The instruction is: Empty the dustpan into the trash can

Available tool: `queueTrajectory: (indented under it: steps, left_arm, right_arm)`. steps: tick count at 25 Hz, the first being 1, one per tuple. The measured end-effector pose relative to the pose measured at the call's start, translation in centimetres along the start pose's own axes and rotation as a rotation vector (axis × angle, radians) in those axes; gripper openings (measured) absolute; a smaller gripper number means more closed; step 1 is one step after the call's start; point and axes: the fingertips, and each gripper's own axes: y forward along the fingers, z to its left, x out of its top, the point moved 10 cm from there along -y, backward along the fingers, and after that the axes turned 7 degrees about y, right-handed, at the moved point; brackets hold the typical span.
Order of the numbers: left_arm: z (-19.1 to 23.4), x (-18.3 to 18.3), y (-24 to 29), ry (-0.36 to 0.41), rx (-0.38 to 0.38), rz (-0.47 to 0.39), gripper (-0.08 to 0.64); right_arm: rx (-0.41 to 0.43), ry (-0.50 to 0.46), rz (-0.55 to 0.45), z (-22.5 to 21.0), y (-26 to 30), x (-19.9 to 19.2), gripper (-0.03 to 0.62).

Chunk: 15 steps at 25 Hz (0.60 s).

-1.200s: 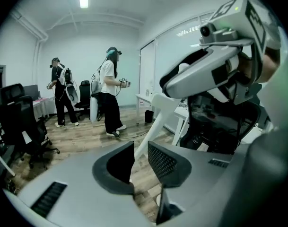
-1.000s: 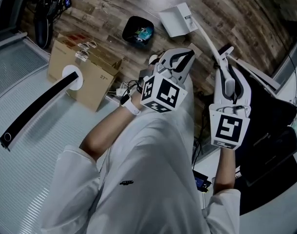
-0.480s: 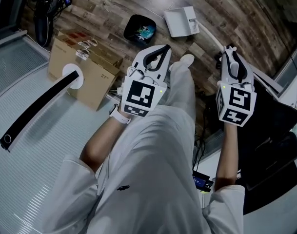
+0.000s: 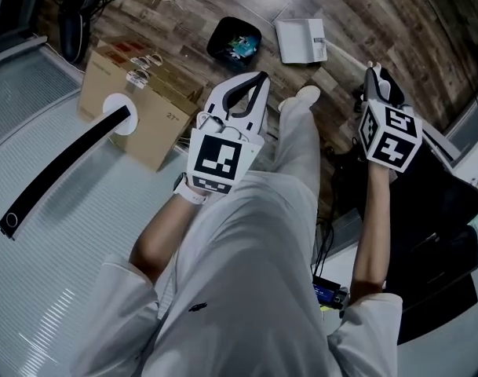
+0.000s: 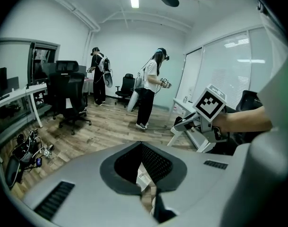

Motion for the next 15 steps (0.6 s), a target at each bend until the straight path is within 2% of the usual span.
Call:
queueTrajectory:
  steps: [15]
  left_arm:
    - [1.2,-1.6,-0.8,-0.031,0.017,0.041,0.008]
  right_arm:
    - [-0.024,0.071,0.08,-0.9,5.5,-0.7,0.114]
